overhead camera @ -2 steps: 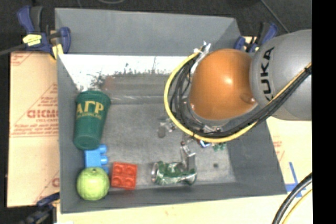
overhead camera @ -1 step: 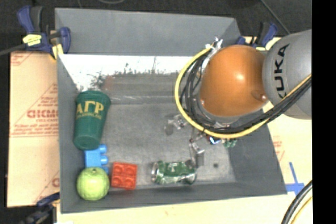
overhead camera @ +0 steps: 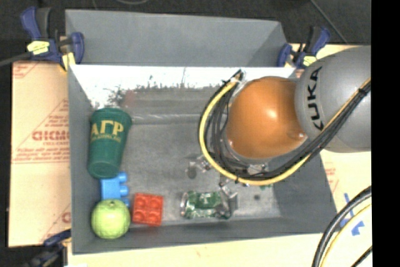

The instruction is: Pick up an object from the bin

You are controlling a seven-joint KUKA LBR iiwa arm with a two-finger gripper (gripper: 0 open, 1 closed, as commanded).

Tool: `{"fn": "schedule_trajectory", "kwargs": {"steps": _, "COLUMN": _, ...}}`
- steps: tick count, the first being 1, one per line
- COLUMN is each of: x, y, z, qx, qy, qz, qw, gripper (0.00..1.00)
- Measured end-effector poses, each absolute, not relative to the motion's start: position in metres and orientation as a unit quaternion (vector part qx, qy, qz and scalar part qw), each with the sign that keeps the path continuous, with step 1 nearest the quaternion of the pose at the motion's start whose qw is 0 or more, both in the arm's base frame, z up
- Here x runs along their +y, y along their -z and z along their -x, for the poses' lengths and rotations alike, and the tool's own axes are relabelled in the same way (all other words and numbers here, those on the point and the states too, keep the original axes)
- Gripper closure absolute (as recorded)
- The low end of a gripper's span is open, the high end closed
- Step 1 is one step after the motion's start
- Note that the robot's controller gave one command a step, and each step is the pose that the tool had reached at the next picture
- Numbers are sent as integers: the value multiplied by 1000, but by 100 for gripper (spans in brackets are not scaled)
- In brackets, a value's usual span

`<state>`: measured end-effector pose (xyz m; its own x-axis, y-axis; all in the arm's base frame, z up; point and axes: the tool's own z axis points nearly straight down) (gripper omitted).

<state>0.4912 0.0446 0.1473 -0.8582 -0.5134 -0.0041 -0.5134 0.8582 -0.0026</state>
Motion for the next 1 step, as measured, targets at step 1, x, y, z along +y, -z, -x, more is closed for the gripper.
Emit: {"fn": "schedule_trajectory", "kwargs": {"steps": 1, "x": 44, "y": -126, "z": -480, "qx": 942, "qy": 0, "qz": 336, "qw": 0, "gripper": 0}}
